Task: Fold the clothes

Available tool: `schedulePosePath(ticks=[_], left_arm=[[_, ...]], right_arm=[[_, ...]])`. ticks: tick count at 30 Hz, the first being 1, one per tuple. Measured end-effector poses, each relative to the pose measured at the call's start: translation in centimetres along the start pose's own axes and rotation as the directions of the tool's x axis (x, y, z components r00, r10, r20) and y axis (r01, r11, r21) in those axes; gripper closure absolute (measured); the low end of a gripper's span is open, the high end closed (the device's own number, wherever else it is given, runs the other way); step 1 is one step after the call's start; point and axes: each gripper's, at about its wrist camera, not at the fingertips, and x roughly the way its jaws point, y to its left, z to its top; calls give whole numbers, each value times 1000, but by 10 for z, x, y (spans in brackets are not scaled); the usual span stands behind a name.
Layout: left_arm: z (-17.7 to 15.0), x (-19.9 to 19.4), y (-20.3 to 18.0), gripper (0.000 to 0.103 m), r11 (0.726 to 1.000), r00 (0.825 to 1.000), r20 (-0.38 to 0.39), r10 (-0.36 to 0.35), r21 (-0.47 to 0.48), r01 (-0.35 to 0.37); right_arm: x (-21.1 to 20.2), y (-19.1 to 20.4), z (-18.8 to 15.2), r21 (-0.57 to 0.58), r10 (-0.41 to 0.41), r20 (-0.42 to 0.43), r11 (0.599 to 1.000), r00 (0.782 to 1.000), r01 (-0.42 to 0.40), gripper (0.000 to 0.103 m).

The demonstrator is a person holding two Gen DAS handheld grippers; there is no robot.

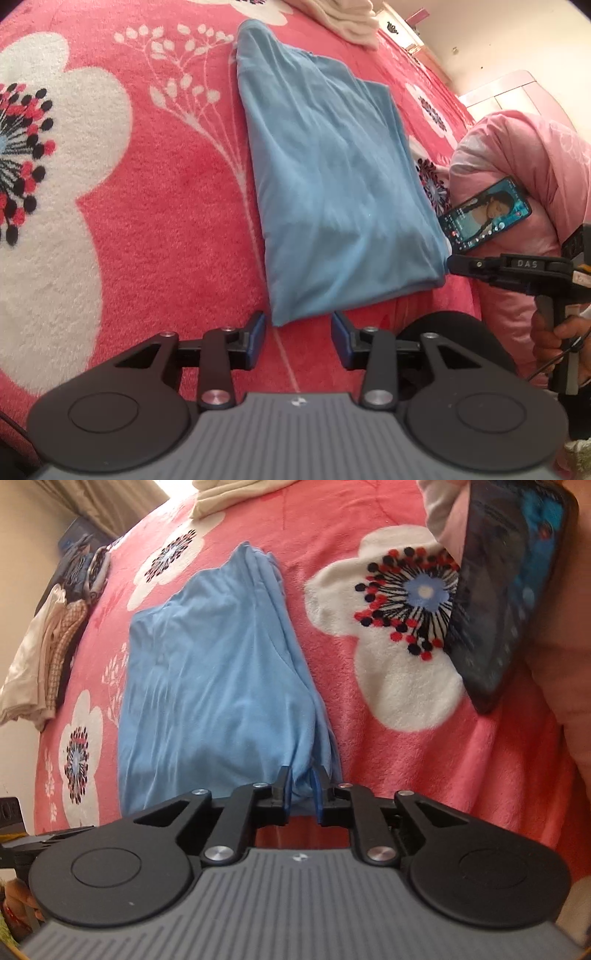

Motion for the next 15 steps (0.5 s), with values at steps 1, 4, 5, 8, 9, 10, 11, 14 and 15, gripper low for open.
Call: schedulePosePath(ticks=[1,4,5,8,9,10,11,14,15], left_arm=[[1,0,1,61,1000,1000,7,-2,-6,2],[2,-1,2,69,1000,1000,30,3,-7,-3],[2,-2,2,75,1000,999,39,12,-4,-11],[3,-3,6,85,1000,999,48,16,-21,-15],[4,-4,7,85,999,999,48,13,-32,-12],[4,-3,9,86,999,999,46,7,-41,-6],[5,-3,11,87,999,999,44,2,-48,0],[6,-1,14,90,998,999,34,-7,-61,9],[6,-1,14,90,998,999,32,-6,-60,8]], right_arm=[[3,-1,0,3,-2,1,1000,1000,2,90],[9,2,-2,-14,-17,10,1000,1000,17,91],[7,6,-3,-30,-36,26,999,999,37,92],[-11,18,-4,-76,-65,84,995,994,72,101],[-18,22,-4,-90,-74,105,992,992,83,101],[-26,25,-3,-99,-73,122,991,990,85,101],[-33,26,-3,-99,-62,132,992,989,76,101],[-40,22,-2,-82,-40,120,995,992,50,101],[-37,19,-3,-72,-40,106,996,994,48,101]])
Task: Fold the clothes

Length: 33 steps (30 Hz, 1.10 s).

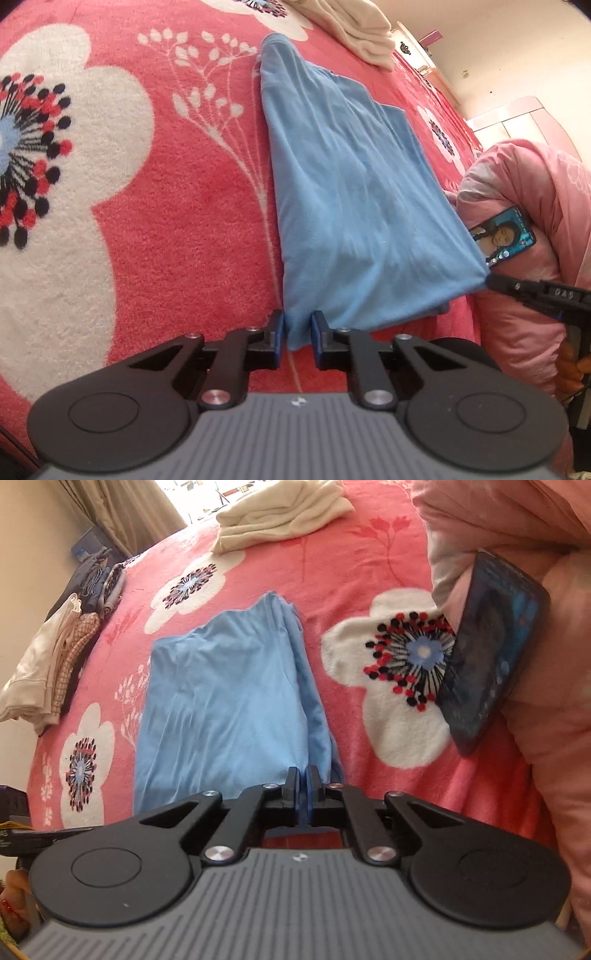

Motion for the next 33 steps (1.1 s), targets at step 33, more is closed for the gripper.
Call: schedulePosePath(ticks=[33], left_arm=[[-9,-19,-5,99,999,999,30,-33,25,32]], right_arm=[[13,-19,-20,80,49,-28,996,998,-47,102]])
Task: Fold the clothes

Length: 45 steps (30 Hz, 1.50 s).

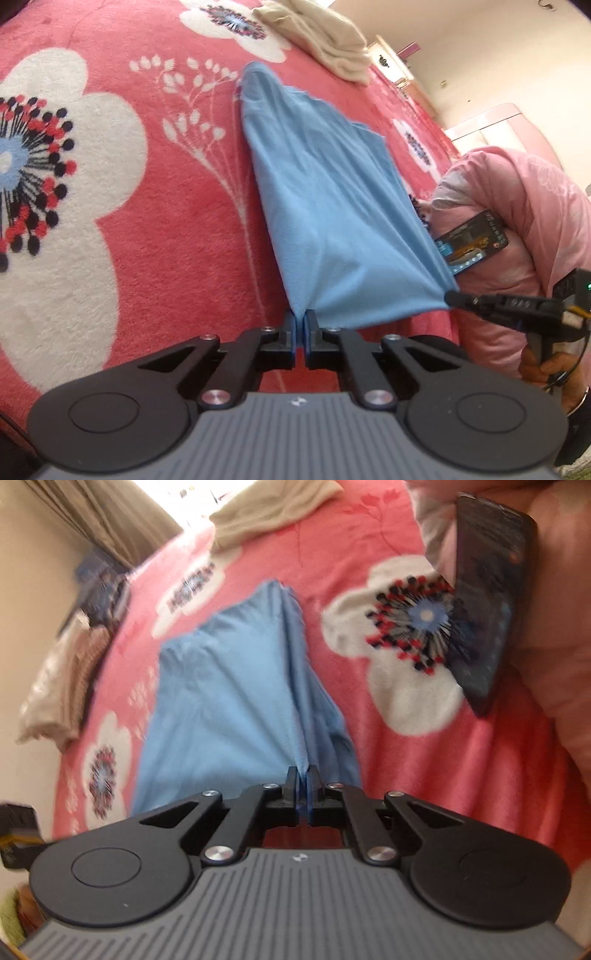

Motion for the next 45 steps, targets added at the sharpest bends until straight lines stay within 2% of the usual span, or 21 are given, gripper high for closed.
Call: schedulePosePath(ticks=[3,7,9,11,12,14,17,19,21,24,26,28,30,32,33,34,36,39,42,44,45], left_arm=[[1,6,-4,99,999,999,-21,33,39,-32],[-3,10,-13,100,990,995,-37,96,109,-91],[-4,20,-17,100,976,982,-76,170,149,-158],[-5,21,-20,98,971,978,-82,192,163,-177],[-5,16,-23,95,968,978,-71,198,173,-184],[-4,3,-30,78,958,975,-32,220,195,-210],[-6,-19,-42,74,932,967,68,246,256,-255],[-1,-19,-52,72,926,967,111,230,279,-252],[9,-10,-61,67,926,971,135,197,301,-229],[23,20,-78,61,923,978,140,157,330,-196],[25,45,-79,59,921,979,122,163,337,-196],[22,54,-71,60,926,980,118,161,325,-191],[22,51,-66,59,939,985,120,128,305,-159],[26,49,-61,59,953,988,113,104,274,-132],[27,48,-57,59,960,990,111,90,254,-116],[30,47,-55,59,967,991,108,76,234,-99],[34,47,-50,59,974,993,107,56,213,-78],[40,40,-48,59,977,990,135,42,200,-69],[55,32,-50,58,977,982,184,35,202,-73],[75,35,-50,56,975,976,214,23,210,-69],[87,39,-50,56,973,973,229,28,218,-79]], right_arm=[[13,-10,-1,26,-21,-31,999,999,22,102],[8,-5,1,6,-21,12,1000,1000,21,102],[20,-8,-1,-17,-60,-9,998,998,60,101],[34,-13,-3,-40,-104,-34,994,994,103,97],[38,-16,-5,-41,-119,-45,992,992,117,96],[26,-16,-5,-45,-135,-10,990,991,135,96],[1,-11,-2,-66,-153,79,985,985,158,96],[-15,5,3,-133,-140,165,978,976,163,96],[-12,29,12,-248,-73,200,961,977,123,96],[21,69,26,-438,-4,218,894,976,101,96],[51,84,36,-508,20,203,857,979,88,96],[81,85,46,-527,17,155,847,988,68,99],[110,73,53,-523,-82,134,840,988,141,103],[106,62,68,-425,-77,106,898,991,115,103],[100,65,74,-409,-61,111,907,992,101,101],[94,73,77,-427,-44,132,899,990,97,97],[82,91,83,-462,-8,174,882,985,89,97],[100,105,101,-508,-29,209,851,978,134,99],[136,87,128,-404,-115,196,896,974,186,100],[134,84,139,-338,-106,215,925,971,175,99],[127,89,139,-342,-96,242,923,966,177,97]])
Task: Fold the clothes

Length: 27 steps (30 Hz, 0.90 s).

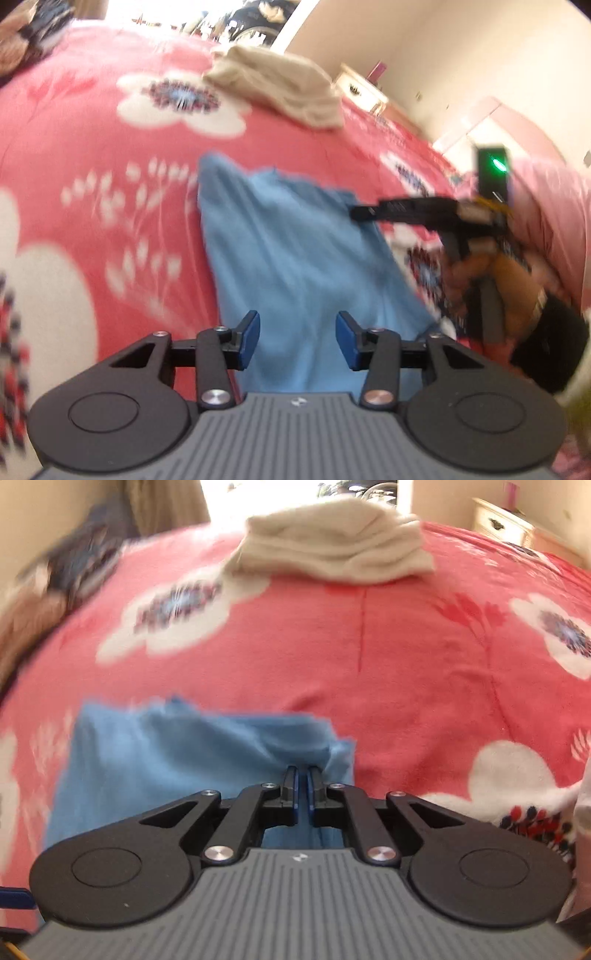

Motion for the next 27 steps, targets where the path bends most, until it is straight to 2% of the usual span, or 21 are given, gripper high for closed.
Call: schedulePosePath(ticks=[2,4,7,10,12,14,16,17,19,22,24,27], left_arm=[[21,21,6,56,1000,1000,8,6,30,-6],[33,42,13,56,999,999,16,35,36,-36],[37,60,27,64,998,998,-4,59,0,-59],[38,53,31,63,999,999,-7,36,-41,-36],[35,50,35,63,999,1000,0,27,-47,-27],[31,49,40,63,998,1000,10,12,-61,-12],[31,50,44,63,997,1000,15,3,-77,-1],[31,51,45,63,997,1000,15,2,-81,0],[32,50,44,63,997,1000,13,9,-76,-8],[34,43,38,62,998,999,24,32,-62,-31],[38,33,29,56,999,997,68,25,-24,-24],[49,34,22,53,1000,996,86,23,-8,-22]], right_arm=[[-15,11,2,-24,11,53,1000,999,-10,97],[-5,13,4,-59,-6,36,998,999,8,98],[18,15,7,-120,-58,-5,991,998,57,101],[33,0,13,-25,-51,-35,998,998,50,103],[13,13,20,-49,-52,32,997,998,53,99],[-4,28,20,-92,51,80,995,996,-44,99],[1,48,21,-157,165,41,975,985,-157,99],[9,57,21,-193,199,13,962,980,-192,100],[41,66,19,-207,185,-50,959,981,-191,103],[60,50,29,-31,182,-24,983,983,-183,102],[45,35,38,80,143,32,986,989,-145,99],[5,11,37,159,153,74,974,985,-163,99]])
